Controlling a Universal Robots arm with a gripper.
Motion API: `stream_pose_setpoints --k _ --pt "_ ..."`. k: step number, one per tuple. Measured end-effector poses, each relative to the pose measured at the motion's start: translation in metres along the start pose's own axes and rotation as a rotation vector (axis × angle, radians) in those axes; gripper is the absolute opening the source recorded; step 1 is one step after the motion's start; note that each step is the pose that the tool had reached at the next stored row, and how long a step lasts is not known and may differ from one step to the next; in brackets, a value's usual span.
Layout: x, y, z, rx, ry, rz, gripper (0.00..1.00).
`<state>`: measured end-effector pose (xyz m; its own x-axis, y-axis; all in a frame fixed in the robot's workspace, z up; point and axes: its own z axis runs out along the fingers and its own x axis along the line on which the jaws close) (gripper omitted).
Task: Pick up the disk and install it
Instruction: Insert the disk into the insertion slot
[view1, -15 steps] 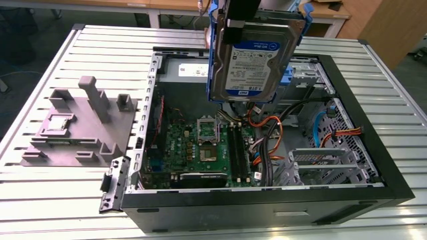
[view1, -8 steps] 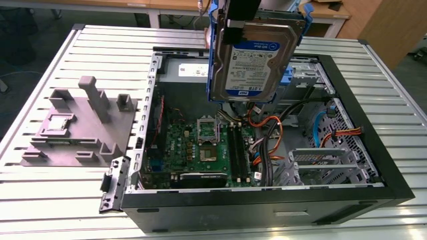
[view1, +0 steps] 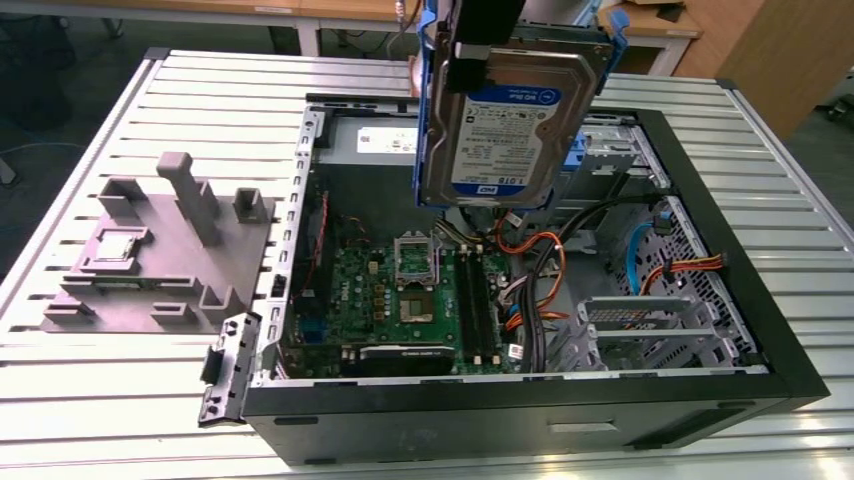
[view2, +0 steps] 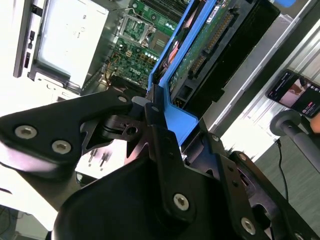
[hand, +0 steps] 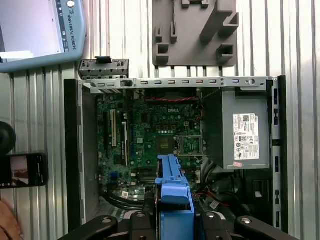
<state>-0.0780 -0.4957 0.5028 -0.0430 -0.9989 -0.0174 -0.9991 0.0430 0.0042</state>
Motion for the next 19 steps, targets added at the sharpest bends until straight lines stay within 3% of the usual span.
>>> stream_pose_setpoints --k 4,7,15,19 --pt "0.0099 -0.0003 0.0007 0.0003 0.0060 0.000 0.36" --pt "0.0131 -0.0015 0.0015 0.0004 0.0109 0.000 0.36" --pt "0.0121 -0.0284 0.0017 0.0005 0.0112 0.000 0.36" --pt "0.0129 -0.0327 0.0022 0.0004 0.0113 0.000 0.36"
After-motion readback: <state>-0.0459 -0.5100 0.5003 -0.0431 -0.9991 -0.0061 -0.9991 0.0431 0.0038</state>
